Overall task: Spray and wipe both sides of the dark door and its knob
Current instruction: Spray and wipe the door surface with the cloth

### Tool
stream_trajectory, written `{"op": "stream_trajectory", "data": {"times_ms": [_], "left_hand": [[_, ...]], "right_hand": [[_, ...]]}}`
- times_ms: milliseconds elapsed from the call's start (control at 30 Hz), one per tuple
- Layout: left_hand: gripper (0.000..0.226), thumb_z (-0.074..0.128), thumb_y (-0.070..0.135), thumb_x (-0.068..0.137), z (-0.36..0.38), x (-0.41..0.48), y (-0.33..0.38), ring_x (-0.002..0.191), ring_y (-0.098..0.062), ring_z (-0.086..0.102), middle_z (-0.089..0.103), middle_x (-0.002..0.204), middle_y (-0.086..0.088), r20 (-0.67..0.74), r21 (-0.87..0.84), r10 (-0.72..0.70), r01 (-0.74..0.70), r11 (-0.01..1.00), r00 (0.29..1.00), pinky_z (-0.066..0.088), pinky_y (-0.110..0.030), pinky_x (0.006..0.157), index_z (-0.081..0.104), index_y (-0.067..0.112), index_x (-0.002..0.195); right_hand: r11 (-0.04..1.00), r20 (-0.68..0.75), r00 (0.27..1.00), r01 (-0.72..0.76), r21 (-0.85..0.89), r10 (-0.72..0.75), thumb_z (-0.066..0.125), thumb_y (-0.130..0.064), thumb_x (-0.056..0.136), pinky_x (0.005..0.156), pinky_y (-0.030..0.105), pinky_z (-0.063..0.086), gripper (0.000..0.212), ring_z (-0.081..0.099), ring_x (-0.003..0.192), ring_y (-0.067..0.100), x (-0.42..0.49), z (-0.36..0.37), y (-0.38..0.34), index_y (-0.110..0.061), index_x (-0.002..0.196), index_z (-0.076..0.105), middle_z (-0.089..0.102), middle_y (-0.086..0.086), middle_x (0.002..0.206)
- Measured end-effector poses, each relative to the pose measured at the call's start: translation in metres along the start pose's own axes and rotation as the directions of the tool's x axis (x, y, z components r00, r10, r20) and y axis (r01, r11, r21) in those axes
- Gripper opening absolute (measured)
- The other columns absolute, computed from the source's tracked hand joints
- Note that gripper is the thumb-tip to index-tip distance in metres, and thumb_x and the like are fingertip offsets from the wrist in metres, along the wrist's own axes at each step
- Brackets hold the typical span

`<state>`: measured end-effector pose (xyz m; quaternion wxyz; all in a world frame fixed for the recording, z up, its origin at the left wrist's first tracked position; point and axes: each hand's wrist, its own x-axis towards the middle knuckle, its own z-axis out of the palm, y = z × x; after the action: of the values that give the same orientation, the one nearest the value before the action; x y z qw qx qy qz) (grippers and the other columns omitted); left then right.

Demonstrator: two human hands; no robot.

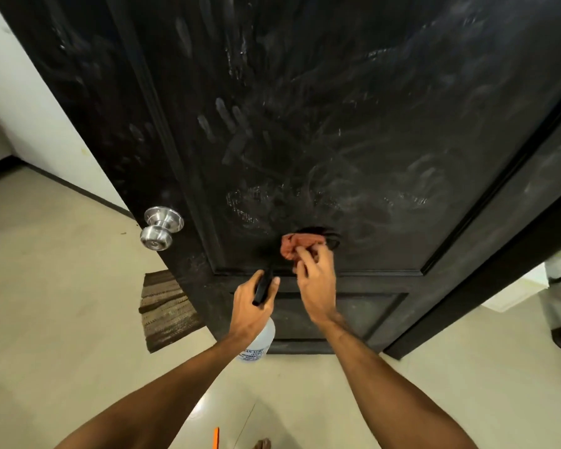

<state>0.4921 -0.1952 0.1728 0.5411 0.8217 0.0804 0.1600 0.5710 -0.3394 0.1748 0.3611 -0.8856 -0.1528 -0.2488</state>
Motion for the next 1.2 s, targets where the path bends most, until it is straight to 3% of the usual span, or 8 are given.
{"op": "stream_trajectory", "data": {"times_ms": [100,300,367,533,767,967,1100,1200], "left_hand": [[0.035,0.062,0.052,0.099,0.0,0.001,0.006,0.064,-0.019,0.069,0.07,0.072,-0.001,-0.039,-0.015,0.007,-0.008,1.0,0.999,0.057,-0.041,0.061,0.067,0.018,0.093],[0.015,0.062,0.041,0.098,0.034,0.004,0.032,0.072,-0.019,0.071,0.072,0.075,-0.003,-0.072,-0.027,-0.016,0.014,1.0,0.997,0.058,-0.033,0.065,0.067,0.028,0.092],[0.012,0.062,0.044,0.097,0.058,0.001,0.041,0.078,-0.017,0.073,0.073,0.079,-0.001,-0.075,-0.05,-0.058,0.054,0.997,0.995,0.061,-0.036,0.067,0.067,0.033,0.094],[0.013,0.065,0.042,0.099,0.096,-0.006,0.052,0.074,-0.026,0.071,0.071,0.078,-0.003,-0.091,-0.022,-0.044,0.042,0.999,0.995,0.061,-0.052,0.06,0.066,0.032,0.092],[0.021,0.062,0.057,0.098,0.115,-0.006,0.049,0.068,-0.017,0.066,0.067,0.078,-0.005,-0.077,0.012,-0.052,0.053,0.998,0.996,0.056,-0.042,0.061,0.065,0.037,0.093],[0.036,0.062,0.061,0.093,0.146,-0.008,0.058,0.058,-0.019,0.064,0.068,0.071,-0.006,0.079,0.023,-0.042,0.041,0.999,0.996,0.054,-0.042,0.056,0.066,0.025,0.089],[0.042,0.063,0.06,0.093,0.158,-0.014,0.061,0.07,-0.019,0.071,0.072,0.079,-0.006,0.116,-0.014,-0.052,0.054,0.998,0.992,0.06,-0.048,0.068,0.069,0.018,0.1],[0.027,0.067,0.042,0.1,0.158,-0.018,0.054,0.058,-0.012,0.058,0.062,0.066,0.002,0.065,-0.022,-0.094,0.096,0.995,0.993,0.053,-0.044,0.059,0.066,0.017,0.092]], "right_hand": [[0.995,0.07,0.995,0.078,-0.061,-0.074,0.06,-0.009,0.09,0.077,0.049,0.058,0.029,0.057,0.102,0.038,0.002,-0.004,0.022,-0.012,0.116,0.073,0.057,0.016,0.116],[0.974,-0.476,0.856,-0.226,0.008,0.202,0.061,0.009,0.088,0.086,0.037,0.044,0.034,0.051,0.098,0.032,0.04,-0.097,0.099,0.0,0.119,0.069,0.051,0.02,0.109],[0.989,-0.419,0.898,-0.15,-0.011,0.132,0.061,0.011,0.086,0.085,0.038,0.045,0.035,0.05,0.099,0.034,0.045,-0.098,0.104,0.0,0.118,0.069,0.05,0.018,0.111],[0.981,0.108,0.979,0.182,-0.07,-0.174,0.073,0.004,0.083,0.071,0.05,0.059,0.034,0.057,0.098,0.038,0.018,-0.067,0.113,-0.01,0.114,0.074,0.057,0.017,0.111],[0.993,-0.422,0.9,-0.111,0.031,0.114,0.06,0.013,0.086,0.091,0.035,0.044,0.038,0.048,0.105,0.032,0.051,-0.141,0.163,0.001,0.121,0.067,0.047,0.019,0.12],[0.999,-0.044,0.998,0.032,-0.019,-0.033,0.062,0.008,0.086,0.087,0.051,0.053,0.032,0.054,0.108,0.039,0.017,-0.107,0.163,-0.004,0.115,0.069,0.055,0.02,0.119],[0.98,-0.296,0.934,-0.187,0.068,0.199,0.06,0.011,0.085,0.096,0.045,0.049,0.037,0.052,0.112,0.037,0.025,-0.136,0.176,-0.001,0.119,0.064,0.049,0.023,0.125],[0.99,-0.329,0.934,-0.136,0.039,0.141,0.061,0.01,0.084,0.1,0.041,0.044,0.035,0.048,0.114,0.036,0.036,-0.134,0.165,0.0,0.118,0.065,0.05,0.026,0.125]]}}
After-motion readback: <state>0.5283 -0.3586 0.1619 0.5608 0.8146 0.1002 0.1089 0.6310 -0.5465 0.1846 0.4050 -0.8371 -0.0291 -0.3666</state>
